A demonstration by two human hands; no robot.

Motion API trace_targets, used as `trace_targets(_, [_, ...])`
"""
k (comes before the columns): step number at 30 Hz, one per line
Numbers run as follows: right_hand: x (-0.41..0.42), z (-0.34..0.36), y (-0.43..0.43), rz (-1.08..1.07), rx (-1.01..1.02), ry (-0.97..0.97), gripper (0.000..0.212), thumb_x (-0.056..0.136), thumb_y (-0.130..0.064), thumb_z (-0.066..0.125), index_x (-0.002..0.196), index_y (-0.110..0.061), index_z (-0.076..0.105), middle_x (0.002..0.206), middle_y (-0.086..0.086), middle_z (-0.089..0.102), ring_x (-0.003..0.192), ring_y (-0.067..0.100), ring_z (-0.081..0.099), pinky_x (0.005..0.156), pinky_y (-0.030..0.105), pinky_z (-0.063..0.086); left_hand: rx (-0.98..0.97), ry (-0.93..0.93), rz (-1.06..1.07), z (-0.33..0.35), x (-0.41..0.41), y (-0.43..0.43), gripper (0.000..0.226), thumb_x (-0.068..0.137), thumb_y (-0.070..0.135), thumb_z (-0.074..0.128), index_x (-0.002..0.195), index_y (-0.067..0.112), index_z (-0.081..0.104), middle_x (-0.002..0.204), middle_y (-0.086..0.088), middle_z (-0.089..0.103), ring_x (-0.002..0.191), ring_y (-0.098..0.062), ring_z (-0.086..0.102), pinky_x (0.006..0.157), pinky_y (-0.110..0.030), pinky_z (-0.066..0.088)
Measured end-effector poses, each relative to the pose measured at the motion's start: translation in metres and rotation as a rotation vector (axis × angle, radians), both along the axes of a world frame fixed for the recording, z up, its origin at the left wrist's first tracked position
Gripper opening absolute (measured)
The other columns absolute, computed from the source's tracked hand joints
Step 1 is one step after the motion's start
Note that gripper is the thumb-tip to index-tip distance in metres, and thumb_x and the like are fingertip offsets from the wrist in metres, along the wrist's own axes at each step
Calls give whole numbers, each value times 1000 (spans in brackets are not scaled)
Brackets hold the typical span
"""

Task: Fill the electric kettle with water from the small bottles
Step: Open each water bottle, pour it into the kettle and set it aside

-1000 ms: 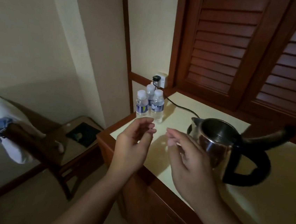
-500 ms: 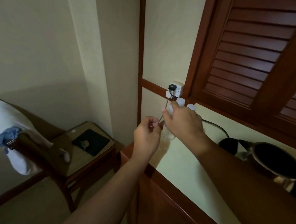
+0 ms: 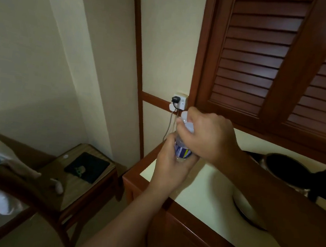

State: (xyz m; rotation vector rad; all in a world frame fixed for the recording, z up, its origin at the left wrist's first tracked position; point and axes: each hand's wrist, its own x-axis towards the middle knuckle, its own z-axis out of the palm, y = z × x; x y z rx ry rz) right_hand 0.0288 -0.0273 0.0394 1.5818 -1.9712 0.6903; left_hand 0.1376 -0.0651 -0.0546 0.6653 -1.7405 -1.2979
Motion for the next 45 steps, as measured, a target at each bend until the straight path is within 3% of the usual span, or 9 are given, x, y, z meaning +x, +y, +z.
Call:
trace_targets(4, [-22, 28, 42, 268, 16, -26, 15, 92, -31, 59, 85, -18, 59, 44, -6, 31, 39, 8, 37, 49, 28, 24, 101, 98, -300, 20, -2, 23, 51, 86, 11, 85, 129, 23, 62, 117, 1, 75, 110, -19, 72, 94, -37, 60])
trace_targets(6, [-27, 39, 64, 348, 9, -63, 6, 90, -21, 63, 88, -17, 60, 44, -8, 21, 36, 7, 25, 45, 24, 20, 131, 150, -445, 26, -6, 31, 49, 75, 1, 84, 119, 16, 68, 105, -5, 77, 97, -24, 74, 84, -40, 59])
trace_targets(10, [-34, 61, 107, 354, 223, -138, 6, 98, -31, 56, 100, -33, 51, 46, -4, 39, 43, 17, 44, 43, 20, 29, 416, 247, -925, 36, -19, 47, 27, 67, -3, 65, 93, 0, 63, 73, -5, 68, 60, -16, 68, 61, -26, 54])
trace_targets(17, [-57, 75, 181, 326, 422, -203, 29, 105, -43, 42, 133, -37, 48, 89, -10, 71, 77, 1, 66, 71, 23, 54, 695, 273, -1544, 51, -53, 64, 29, 85, 1, 74, 111, -9, 64, 92, -16, 75, 77, -23, 76, 71, -29, 62])
trace_targets(23, [-62, 53, 236, 168, 253, -315, 30, 101, -34, 56, 130, -32, 57, 110, -11, 68, 98, 3, 63, 85, 16, 48, 562, 84, -1273, 32, -63, 89, 27, 80, -3, 67, 104, -6, 54, 75, 2, 70, 64, -9, 69, 60, -22, 53])
trace_targets(28, [-54, 6, 275, 45, -20, -421, 36, 90, -14, 73, 125, -21, 68, 110, -17, 68, 100, -10, 62, 81, 4, 43, 432, 41, -972, 7, -62, 107, 37, 67, 10, 84, 102, 15, 72, 85, -5, 66, 75, -17, 64, 68, -30, 50])
trace_targets(35, [-62, -110, 304, -133, -159, -888, 24, 84, -7, 79, 105, -17, 70, 110, -7, 71, 101, 5, 70, 92, 29, 57, 458, -26, -912, -4, -54, 109, 37, 62, 15, 87, 97, 24, 78, 86, -2, 70, 81, -17, 67, 72, -29, 54])
trace_targets(39, [-76, -146, 308, -300, -24, -748, 20, 86, -26, 79, 103, -24, 70, 109, -14, 70, 101, -1, 66, 89, 22, 51, 452, -49, -901, -6, -51, 110, 37, 62, 16, 86, 97, 27, 79, 88, -4, 71, 87, -23, 67, 76, -34, 54])
trace_targets(45, [-83, -174, 297, -419, 127, -591, 18, 87, -26, 78, 101, -16, 72, 104, -2, 69, 101, 18, 63, 83, 10, 34, 433, -66, -869, -8, -47, 110, 36, 62, 18, 86, 96, 26, 79, 88, -6, 70, 88, -28, 66, 78, -37, 54])
